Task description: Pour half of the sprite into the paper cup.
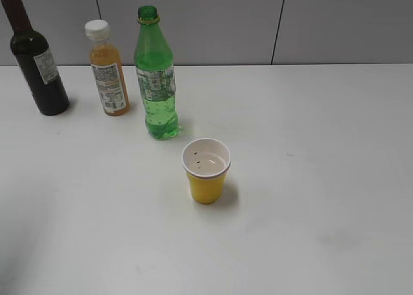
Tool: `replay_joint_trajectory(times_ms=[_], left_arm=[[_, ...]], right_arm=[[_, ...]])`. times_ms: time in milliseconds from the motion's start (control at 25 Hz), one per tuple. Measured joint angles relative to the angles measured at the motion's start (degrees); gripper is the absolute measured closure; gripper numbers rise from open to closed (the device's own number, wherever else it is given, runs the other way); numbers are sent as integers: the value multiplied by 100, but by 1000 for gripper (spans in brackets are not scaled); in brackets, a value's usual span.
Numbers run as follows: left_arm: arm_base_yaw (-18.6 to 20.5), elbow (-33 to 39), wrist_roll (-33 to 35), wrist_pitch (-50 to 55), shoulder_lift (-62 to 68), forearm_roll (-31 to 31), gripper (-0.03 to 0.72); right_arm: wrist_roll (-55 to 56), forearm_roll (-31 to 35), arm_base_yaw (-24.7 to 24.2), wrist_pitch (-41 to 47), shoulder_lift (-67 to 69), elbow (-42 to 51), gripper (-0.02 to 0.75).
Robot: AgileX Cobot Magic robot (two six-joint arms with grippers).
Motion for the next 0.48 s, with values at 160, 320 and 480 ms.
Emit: replay_joint_trajectory(times_ms=[160,320,480], left_arm=[[0,396,5,67,-736,0,91],[0,980,5,120,-1507,0,96],[0,1495,-14,251,-2242,0,96]], right_arm=[[0,0,0,0,0,0,146],[0,0,0,0,0,0,146],[0,0,0,0,0,0,146]])
